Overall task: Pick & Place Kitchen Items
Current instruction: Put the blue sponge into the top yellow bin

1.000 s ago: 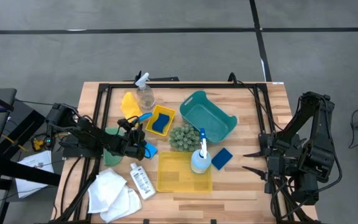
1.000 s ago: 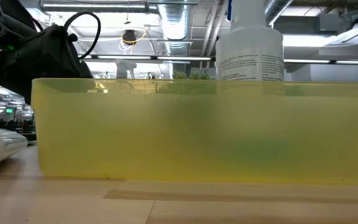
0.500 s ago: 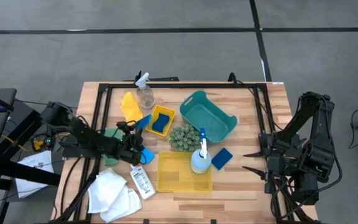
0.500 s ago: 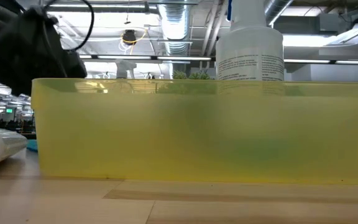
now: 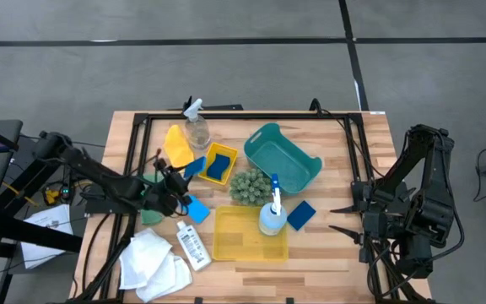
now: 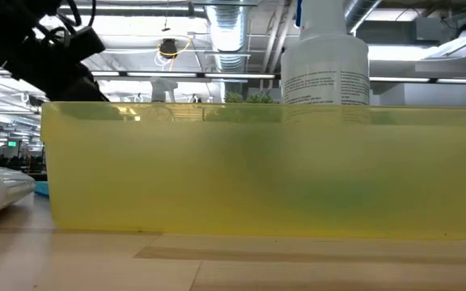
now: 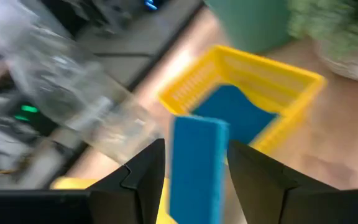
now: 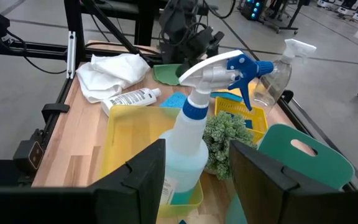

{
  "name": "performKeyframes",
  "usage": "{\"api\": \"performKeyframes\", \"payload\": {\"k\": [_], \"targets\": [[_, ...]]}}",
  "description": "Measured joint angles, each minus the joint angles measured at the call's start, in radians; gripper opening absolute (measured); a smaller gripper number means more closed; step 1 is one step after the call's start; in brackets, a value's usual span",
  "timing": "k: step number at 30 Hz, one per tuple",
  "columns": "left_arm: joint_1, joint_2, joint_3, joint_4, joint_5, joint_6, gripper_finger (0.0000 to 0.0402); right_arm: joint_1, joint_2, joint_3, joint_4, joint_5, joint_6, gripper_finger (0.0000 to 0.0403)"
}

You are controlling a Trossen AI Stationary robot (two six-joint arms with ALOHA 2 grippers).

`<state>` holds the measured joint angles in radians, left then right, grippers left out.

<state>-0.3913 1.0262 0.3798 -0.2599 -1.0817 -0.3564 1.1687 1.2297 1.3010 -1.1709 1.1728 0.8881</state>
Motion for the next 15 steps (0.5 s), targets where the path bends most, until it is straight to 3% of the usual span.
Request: {"api": "performKeyframes", "payload": {"k": [4,15], "targets": [[0.0,-0.049,0.0,-0.062,0.127,-0.015,0.0169,0.0,0.0,0.0,0.0,0.0,0.002,0.0168],[0.012,0.108,0.0,-0.074,0.084,-0.069,0.0133,0.0,0.0,0.0,0.003,0.003,-0.005,0.0168]]}}
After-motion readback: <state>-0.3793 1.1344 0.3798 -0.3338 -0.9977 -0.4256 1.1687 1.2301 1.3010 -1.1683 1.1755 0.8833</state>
